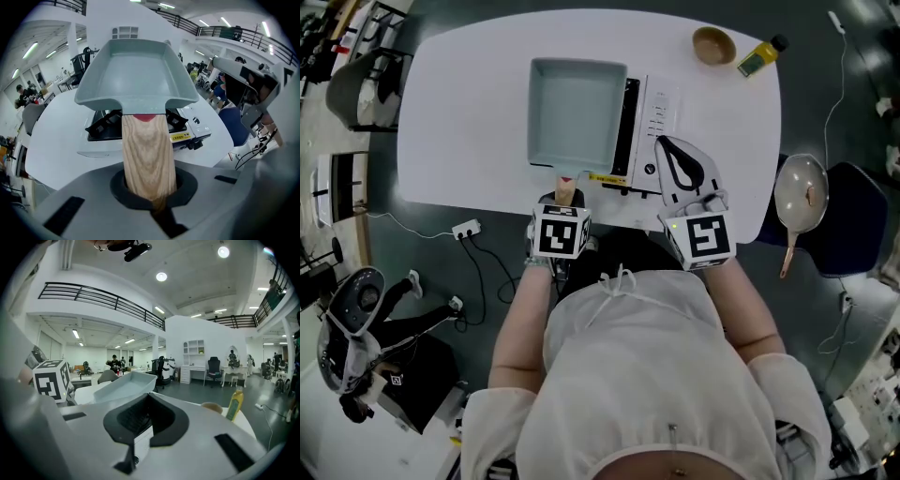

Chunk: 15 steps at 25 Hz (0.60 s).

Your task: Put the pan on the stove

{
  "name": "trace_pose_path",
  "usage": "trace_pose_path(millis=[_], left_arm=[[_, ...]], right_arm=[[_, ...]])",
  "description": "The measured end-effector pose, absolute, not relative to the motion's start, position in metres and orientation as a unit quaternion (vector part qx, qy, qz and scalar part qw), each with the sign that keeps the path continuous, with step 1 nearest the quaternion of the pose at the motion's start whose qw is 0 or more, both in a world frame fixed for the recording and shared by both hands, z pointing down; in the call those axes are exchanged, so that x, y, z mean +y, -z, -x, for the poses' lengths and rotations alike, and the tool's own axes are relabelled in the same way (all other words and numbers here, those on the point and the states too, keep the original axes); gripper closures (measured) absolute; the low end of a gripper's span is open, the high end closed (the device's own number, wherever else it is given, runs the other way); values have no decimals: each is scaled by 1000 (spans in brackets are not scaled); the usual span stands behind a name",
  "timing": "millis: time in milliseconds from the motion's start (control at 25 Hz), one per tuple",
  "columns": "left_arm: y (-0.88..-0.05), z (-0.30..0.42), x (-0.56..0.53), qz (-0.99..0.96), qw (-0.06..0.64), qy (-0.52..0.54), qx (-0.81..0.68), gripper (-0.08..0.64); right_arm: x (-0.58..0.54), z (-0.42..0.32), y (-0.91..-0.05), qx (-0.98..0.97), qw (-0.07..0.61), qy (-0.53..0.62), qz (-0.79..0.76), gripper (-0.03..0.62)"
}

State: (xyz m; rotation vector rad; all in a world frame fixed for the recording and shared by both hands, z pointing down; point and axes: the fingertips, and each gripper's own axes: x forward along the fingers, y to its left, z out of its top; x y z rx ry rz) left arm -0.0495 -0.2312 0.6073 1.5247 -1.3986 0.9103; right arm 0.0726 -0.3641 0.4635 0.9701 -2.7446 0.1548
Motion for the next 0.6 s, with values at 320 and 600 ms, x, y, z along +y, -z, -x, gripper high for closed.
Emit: trace_pose_path(millis=[320,600], left_arm=[[-619,56,-238,-591,437,-402,-546,537],[-627,39,-219,-582,511,-401,-489,537]], right_arm=[[-377,-74,-475,-936,104,-68,-330,589],[-378,-74,-475,-935,103,-75,-331,589]])
